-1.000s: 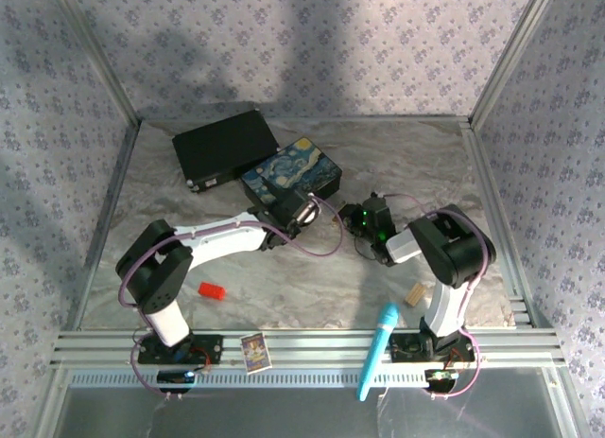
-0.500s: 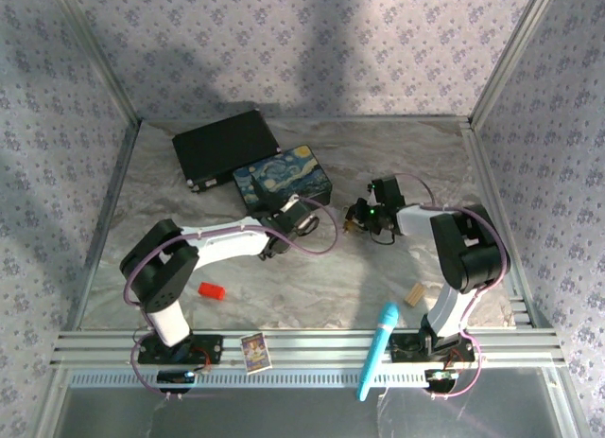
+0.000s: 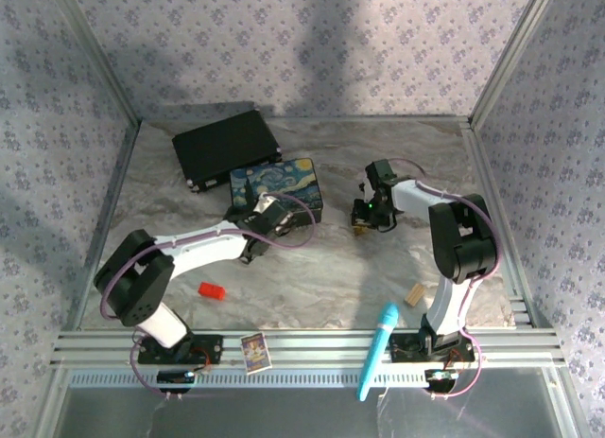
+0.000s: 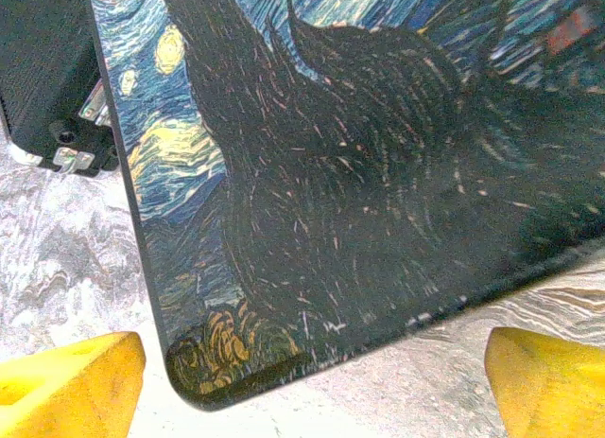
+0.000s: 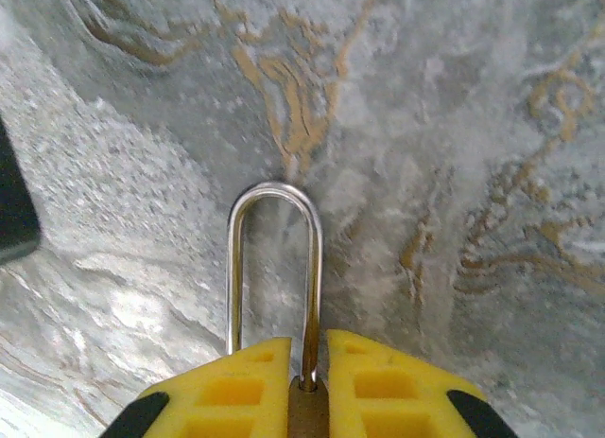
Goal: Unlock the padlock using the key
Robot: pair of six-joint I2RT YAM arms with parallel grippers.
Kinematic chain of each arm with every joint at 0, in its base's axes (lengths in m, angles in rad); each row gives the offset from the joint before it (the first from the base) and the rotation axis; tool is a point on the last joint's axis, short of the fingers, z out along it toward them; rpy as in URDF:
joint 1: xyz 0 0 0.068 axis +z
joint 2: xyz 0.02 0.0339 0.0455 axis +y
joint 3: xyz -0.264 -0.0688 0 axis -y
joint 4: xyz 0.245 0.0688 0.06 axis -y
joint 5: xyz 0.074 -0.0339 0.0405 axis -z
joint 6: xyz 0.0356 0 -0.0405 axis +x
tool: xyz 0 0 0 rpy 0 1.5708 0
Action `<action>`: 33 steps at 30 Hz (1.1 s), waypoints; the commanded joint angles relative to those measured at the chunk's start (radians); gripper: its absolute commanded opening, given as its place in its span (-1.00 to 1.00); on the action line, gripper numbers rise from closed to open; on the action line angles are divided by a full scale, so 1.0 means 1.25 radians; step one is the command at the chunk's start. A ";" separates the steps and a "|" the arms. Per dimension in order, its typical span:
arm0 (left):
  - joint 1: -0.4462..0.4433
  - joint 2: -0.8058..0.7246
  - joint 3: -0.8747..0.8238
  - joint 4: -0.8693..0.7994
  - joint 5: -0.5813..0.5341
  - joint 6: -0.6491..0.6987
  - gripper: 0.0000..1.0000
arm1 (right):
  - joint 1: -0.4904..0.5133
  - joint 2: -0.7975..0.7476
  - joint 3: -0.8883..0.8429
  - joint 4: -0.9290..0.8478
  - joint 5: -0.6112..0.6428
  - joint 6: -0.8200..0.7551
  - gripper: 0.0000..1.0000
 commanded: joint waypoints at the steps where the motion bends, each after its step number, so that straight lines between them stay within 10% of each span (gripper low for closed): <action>1: -0.009 -0.050 -0.011 0.014 0.038 -0.009 0.89 | 0.005 0.007 -0.011 -0.136 0.079 -0.037 -0.57; 16: 0.048 -0.376 -0.120 0.083 0.111 -0.025 1.00 | 0.018 -0.116 0.012 -0.101 0.137 -0.075 0.19; 19: 0.109 -0.438 -0.161 0.140 0.062 -0.034 1.00 | 0.018 -0.212 -0.029 -0.013 0.181 -0.084 0.94; 33: 0.536 -0.441 -0.398 0.501 0.088 0.022 1.00 | -0.123 -0.456 -0.364 0.515 0.422 -0.283 0.98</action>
